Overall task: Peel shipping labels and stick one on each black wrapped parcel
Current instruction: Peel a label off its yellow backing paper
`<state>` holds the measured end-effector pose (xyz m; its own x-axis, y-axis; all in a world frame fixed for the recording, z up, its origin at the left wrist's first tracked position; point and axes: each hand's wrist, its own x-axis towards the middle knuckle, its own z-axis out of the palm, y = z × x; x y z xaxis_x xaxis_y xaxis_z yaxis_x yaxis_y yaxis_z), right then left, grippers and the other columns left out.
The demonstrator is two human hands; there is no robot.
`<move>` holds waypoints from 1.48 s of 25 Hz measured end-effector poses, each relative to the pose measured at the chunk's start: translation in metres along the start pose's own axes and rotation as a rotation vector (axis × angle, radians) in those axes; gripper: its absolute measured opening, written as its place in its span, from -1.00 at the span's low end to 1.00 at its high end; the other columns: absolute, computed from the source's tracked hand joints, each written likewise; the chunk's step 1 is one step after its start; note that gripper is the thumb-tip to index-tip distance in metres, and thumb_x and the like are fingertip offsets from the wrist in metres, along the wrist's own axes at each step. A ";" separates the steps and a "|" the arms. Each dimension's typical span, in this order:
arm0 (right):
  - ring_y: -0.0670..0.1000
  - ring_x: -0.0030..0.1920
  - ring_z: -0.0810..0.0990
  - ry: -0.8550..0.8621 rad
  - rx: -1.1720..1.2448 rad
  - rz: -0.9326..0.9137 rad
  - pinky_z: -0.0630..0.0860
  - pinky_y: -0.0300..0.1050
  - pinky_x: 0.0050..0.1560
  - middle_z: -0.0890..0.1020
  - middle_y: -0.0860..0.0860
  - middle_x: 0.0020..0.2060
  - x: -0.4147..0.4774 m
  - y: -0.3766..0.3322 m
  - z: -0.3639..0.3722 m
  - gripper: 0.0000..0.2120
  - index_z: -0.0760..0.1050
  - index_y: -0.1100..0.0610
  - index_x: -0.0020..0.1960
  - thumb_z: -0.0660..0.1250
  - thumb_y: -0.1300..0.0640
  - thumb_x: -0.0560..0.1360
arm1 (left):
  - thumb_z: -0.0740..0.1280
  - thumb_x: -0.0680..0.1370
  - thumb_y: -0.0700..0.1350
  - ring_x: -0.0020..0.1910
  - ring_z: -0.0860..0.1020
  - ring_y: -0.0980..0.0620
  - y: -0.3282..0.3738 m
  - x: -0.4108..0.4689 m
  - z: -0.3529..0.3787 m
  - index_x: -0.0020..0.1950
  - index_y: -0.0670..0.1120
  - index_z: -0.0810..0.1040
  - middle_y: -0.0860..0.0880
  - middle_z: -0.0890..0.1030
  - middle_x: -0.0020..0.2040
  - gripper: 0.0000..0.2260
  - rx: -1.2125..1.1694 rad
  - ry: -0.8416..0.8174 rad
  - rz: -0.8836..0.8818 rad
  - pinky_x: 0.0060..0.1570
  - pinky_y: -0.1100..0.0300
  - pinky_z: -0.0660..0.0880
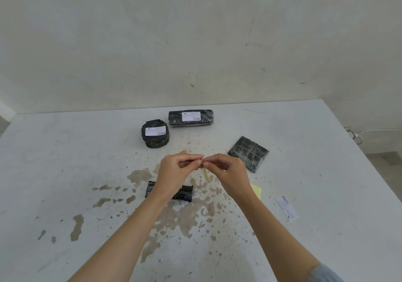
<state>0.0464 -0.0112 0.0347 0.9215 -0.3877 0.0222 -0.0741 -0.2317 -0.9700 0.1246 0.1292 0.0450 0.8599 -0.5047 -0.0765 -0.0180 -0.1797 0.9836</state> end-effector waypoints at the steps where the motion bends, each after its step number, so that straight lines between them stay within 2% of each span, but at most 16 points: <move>1: -0.10 -0.11 0.67 0.000 -0.008 0.000 0.59 -0.06 0.04 0.71 -0.08 -0.20 0.000 0.000 0.000 -0.91 0.68 0.08 -0.09 0.40 0.21 0.46 | 0.43 0.44 -0.25 -0.14 0.69 0.06 0.000 -0.001 0.000 -0.02 -0.15 0.68 -0.07 0.71 -0.12 -0.86 0.004 -0.003 0.001 -0.04 0.27 0.58; 7: -0.09 -0.13 0.66 -0.003 -0.107 -0.022 0.58 -0.07 -0.01 0.71 -0.11 -0.20 -0.001 -0.001 0.003 -0.90 0.68 0.06 -0.08 0.39 0.18 0.47 | 0.46 0.42 -0.23 -0.18 0.69 0.11 0.002 -0.005 0.000 -0.06 -0.10 0.70 -0.02 0.72 -0.18 -0.87 0.047 0.046 0.001 -0.06 0.31 0.58; 13: -0.10 -0.16 0.63 0.025 -0.164 -0.061 0.55 -0.24 -0.09 0.71 -0.11 -0.17 -0.003 -0.001 0.007 -0.88 0.68 0.05 -0.04 0.42 0.17 0.45 | 0.46 0.41 -0.24 -0.22 0.67 0.18 0.006 -0.006 -0.001 -0.07 -0.12 0.69 0.02 0.71 -0.21 -0.88 0.077 0.104 -0.021 -0.16 0.44 0.53; 17: -0.09 -0.16 0.64 0.063 -0.158 -0.066 0.56 -0.23 -0.09 0.71 -0.11 -0.19 -0.004 -0.002 0.008 -0.91 0.68 0.06 -0.08 0.43 0.16 0.44 | 0.45 0.42 -0.26 -0.23 0.69 0.12 0.007 -0.007 -0.001 -0.07 -0.13 0.69 -0.02 0.71 -0.22 -0.88 0.038 0.090 -0.031 -0.15 0.38 0.56; 23: -0.08 -0.18 0.66 0.083 -0.155 -0.064 0.58 -0.19 -0.09 0.72 -0.08 -0.23 -0.003 -0.002 0.011 -0.93 0.69 0.09 -0.11 0.42 0.16 0.45 | 0.45 0.42 -0.26 -0.24 0.69 0.05 0.004 -0.008 -0.001 -0.07 -0.15 0.66 -0.06 0.71 -0.23 -0.90 0.011 0.095 -0.016 -0.08 0.19 0.62; 32: -0.12 -0.20 0.64 0.073 -0.142 -0.063 0.54 -0.31 -0.14 0.71 -0.09 -0.26 -0.004 -0.004 0.012 -0.94 0.68 0.10 -0.13 0.43 0.16 0.44 | 0.44 0.44 -0.26 -0.23 0.69 0.10 0.004 -0.011 -0.002 -0.05 -0.14 0.66 -0.04 0.70 -0.22 -0.89 0.056 0.083 0.017 -0.10 0.28 0.60; 34: -0.11 -0.20 0.64 0.072 -0.152 -0.074 0.53 -0.33 -0.14 0.70 -0.10 -0.26 -0.004 -0.004 0.012 -0.93 0.68 0.10 -0.12 0.42 0.16 0.45 | 0.45 0.43 -0.25 -0.23 0.69 0.08 0.005 -0.010 -0.002 -0.06 -0.14 0.66 -0.05 0.70 -0.22 -0.89 0.004 0.091 -0.022 -0.12 0.28 0.60; 37: -0.11 -0.18 0.63 0.081 -0.188 -0.126 0.52 -0.34 -0.15 0.71 -0.08 -0.23 -0.006 -0.003 0.014 -0.93 0.68 0.12 -0.11 0.42 0.20 0.45 | 0.45 0.42 -0.26 -0.19 0.69 -0.01 0.007 -0.010 -0.005 -0.06 -0.20 0.63 -0.15 0.70 -0.19 -0.89 -0.200 0.109 -0.154 -0.15 0.28 0.61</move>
<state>0.0468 0.0044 0.0345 0.8950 -0.4137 0.1668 -0.0370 -0.4415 -0.8965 0.1183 0.1372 0.0532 0.8949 -0.3883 -0.2198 0.2088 -0.0709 0.9754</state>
